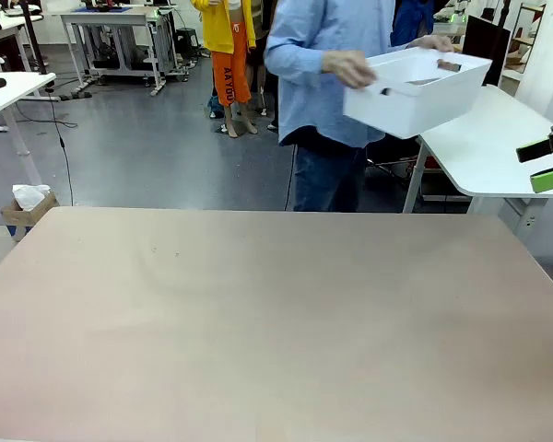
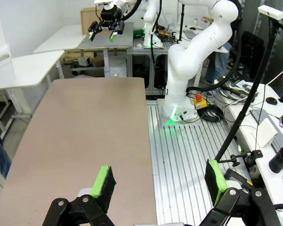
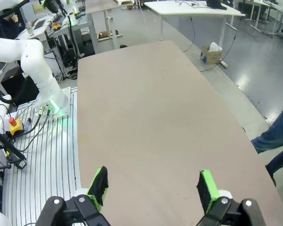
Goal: Stack the cups and store them in the basket.
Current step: Place the stack of Reusable plastic cups into the Pantry Basket.
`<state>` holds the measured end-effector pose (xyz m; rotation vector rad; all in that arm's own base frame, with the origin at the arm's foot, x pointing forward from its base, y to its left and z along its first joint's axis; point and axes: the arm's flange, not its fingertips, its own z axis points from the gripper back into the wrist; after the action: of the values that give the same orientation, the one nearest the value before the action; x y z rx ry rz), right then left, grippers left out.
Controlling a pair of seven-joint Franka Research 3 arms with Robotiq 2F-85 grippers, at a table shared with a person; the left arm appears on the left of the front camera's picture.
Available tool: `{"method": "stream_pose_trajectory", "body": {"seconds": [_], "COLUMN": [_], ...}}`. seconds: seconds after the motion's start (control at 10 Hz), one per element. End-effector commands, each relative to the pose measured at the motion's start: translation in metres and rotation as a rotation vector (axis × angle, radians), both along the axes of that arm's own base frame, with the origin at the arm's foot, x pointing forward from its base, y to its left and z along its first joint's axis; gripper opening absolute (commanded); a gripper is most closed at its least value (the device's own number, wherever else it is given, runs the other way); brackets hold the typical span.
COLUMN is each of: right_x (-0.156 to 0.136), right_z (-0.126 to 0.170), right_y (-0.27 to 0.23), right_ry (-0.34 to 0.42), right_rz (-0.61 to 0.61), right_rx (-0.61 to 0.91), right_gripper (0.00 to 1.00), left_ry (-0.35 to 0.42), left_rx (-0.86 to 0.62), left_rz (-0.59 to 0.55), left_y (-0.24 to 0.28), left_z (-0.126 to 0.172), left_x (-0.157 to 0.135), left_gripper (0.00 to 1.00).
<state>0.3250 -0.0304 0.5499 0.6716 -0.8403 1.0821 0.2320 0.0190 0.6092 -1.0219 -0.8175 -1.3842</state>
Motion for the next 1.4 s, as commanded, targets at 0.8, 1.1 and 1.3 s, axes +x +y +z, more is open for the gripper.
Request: {"method": "stream_pose_trajectory", "body": {"seconds": [0.8,1.1,1.3], "right_x": [0.0015,0.0015,0.0015], "right_z": [0.0016,0.0016,0.0016], "right_y": [-0.0001,-0.0001,-0.0001], "right_ry": [-0.003,-0.003,-0.003], "right_rz": [0.001,0.001,0.001], "right_rx": [0.017,0.017,0.017], "right_gripper": [1.00,1.00,1.00], "left_ry": [-0.009,-0.009,-0.009], "left_rx": [-0.017,-0.017,-0.017], "left_rz": [-0.008,-0.008,-0.008], "left_y": [-0.0020,-0.0020,-0.0020], "left_z": [0.0015,0.0015,0.0015], "left_x": [-0.0002,-0.0002,-0.0002], "left_gripper": [1.00,1.00,1.00]}}
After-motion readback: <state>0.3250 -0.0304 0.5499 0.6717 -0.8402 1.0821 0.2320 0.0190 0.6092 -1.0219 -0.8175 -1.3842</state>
